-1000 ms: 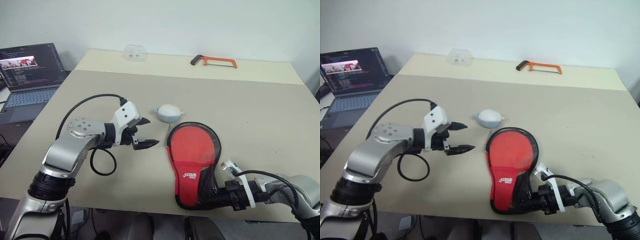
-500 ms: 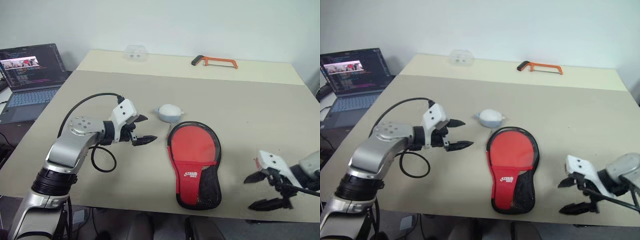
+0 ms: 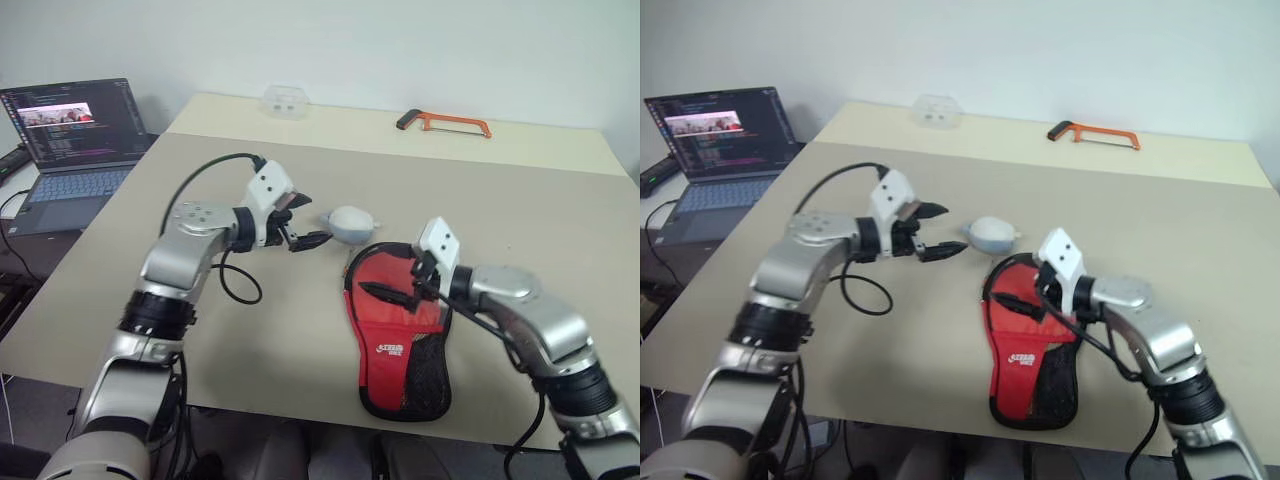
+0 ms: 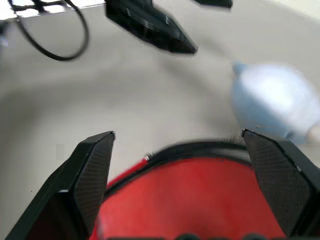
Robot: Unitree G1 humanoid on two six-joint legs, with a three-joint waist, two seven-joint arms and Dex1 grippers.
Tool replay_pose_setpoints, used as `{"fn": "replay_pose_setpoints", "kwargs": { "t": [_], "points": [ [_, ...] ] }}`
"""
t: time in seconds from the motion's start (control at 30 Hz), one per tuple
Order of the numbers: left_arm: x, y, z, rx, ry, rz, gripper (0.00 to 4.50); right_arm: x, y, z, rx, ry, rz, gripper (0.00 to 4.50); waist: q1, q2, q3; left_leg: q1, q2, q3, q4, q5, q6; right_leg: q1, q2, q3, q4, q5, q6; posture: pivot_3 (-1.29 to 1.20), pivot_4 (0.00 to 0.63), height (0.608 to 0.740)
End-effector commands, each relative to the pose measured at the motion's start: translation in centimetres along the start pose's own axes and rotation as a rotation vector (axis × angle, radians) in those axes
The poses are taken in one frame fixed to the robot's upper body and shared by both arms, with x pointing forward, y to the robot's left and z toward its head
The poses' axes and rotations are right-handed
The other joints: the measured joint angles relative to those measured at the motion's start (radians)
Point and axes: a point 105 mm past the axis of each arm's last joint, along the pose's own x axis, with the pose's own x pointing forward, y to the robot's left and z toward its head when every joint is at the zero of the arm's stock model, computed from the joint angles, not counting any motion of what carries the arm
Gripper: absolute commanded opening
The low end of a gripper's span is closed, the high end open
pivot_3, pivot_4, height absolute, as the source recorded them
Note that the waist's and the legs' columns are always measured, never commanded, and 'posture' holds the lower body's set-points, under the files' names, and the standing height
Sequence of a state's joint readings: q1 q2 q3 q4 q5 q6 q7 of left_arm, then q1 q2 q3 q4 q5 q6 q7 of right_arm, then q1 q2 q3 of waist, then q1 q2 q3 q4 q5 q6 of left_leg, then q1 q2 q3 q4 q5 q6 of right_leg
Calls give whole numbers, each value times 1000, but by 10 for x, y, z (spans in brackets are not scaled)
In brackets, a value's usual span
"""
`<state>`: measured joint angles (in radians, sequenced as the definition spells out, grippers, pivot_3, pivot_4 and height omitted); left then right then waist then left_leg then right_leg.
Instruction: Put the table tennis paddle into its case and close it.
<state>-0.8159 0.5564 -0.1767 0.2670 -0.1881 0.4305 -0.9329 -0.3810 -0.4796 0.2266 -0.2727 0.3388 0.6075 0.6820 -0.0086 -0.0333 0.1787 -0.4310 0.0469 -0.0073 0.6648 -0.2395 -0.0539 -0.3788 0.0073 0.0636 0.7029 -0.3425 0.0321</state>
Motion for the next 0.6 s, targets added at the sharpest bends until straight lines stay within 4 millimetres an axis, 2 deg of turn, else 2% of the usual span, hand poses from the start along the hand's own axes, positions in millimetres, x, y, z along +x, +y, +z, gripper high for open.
{"fn": "replay_pose_setpoints", "kwargs": {
  "t": [0.03,0.17,0.3,0.4,0.5,0.6],
  "points": [
    [7,11,21,64,-45,3,4500,6,4,-5,36,-40,-36,4460,1,0,0,0,0,1,0,0,0,-1,0,0,1,0,0,0,150,740],
    [23,19,35,57,-74,-7,4500,14,-3,-19,167,-67,-109,4460,1,0,0,0,-1,2,1,0,0,-3,2,-1,7,0,0,0,150,740],
    [40,20,36,67,-51,-38,4500,22,-6,-33,169,-42,-144,4460,-2,0,0,3,-1,4,1,0,0,-3,4,1,10,0,0,0,150,740],
    [52,18,25,93,15,-50,4500,25,-10,-25,159,-78,-172,4460,-9,0,0,4,-1,6,1,0,0,-2,4,2,10,0,0,0,150,740],
    [63,14,6,140,101,-56,4500,22,-22,-13,140,-130,-227,4460,-18,0,0,4,-1,6,1,0,0,-2,4,3,10,0,0,0,150,740],
    [69,10,-4,124,120,-64,4500,19,-23,-6,120,-149,-232,4460,-19,0,0,4,-1,6,1,0,0,-3,4,4,10,0,0,0,150,740]
  ]
}}
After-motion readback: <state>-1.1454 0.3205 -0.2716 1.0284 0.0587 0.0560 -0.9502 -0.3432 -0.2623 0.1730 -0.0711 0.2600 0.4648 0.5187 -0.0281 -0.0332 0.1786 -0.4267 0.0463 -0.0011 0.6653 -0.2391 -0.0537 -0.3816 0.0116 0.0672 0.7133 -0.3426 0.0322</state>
